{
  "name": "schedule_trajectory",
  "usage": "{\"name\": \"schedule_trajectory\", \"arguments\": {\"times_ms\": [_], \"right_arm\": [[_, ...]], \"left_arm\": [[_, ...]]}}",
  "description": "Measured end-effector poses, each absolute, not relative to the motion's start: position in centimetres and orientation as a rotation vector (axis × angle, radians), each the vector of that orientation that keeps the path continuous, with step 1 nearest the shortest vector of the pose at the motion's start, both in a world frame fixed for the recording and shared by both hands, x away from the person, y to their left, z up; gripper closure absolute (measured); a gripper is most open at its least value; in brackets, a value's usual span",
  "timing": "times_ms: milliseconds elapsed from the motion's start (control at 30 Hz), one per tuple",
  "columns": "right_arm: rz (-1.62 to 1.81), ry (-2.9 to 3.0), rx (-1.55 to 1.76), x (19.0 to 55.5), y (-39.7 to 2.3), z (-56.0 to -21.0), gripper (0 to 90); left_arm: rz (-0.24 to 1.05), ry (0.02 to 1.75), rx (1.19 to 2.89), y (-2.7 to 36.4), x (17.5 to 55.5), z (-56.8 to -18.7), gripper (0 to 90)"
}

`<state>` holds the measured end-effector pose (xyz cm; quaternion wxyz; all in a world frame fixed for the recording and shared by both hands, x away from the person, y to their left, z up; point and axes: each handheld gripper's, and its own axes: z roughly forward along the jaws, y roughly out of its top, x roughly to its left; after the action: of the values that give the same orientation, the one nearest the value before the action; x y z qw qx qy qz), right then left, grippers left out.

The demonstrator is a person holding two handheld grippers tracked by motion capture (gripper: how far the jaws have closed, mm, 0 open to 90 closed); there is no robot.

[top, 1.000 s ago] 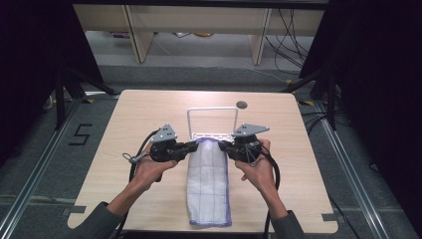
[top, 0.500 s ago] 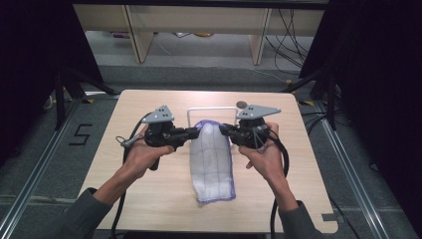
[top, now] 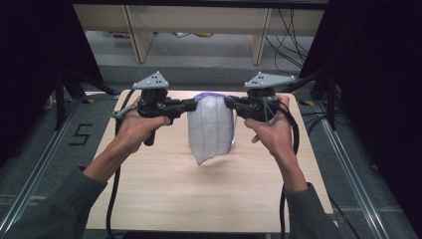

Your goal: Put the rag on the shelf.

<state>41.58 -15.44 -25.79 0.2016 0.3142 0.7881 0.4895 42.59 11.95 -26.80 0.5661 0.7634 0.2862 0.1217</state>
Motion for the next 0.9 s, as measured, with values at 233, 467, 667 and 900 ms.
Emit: {"name": "schedule_trajectory", "arguments": {"times_ms": [233, 467, 667, 900], "right_arm": [[1.345, 2.176, 0.907, 43.7, -15.5, -24.6, 85.4], [1.357, 2.162, 0.923, 45.4, -15.5, -24.4, 85.3], [1.369, 2.125, 0.949, 46.8, -15.5, -23.9, 85.2], [1.376, 2.098, 1.004, 49.1, -15.3, -23.0, 85.1]], "left_arm": [[0.321, 0.7, 1.8, 11.7, 44.2, -25.9, 85.7], [0.361, 0.727, 1.8, 11.5, 45.9, -25.0, 85.8], [0.4, 0.751, 1.791, 11.2, 47.5, -24.0, 85.8], [0.431, 0.785, 1.783, 10.6, 49.8, -23.4, 85.8]]}}
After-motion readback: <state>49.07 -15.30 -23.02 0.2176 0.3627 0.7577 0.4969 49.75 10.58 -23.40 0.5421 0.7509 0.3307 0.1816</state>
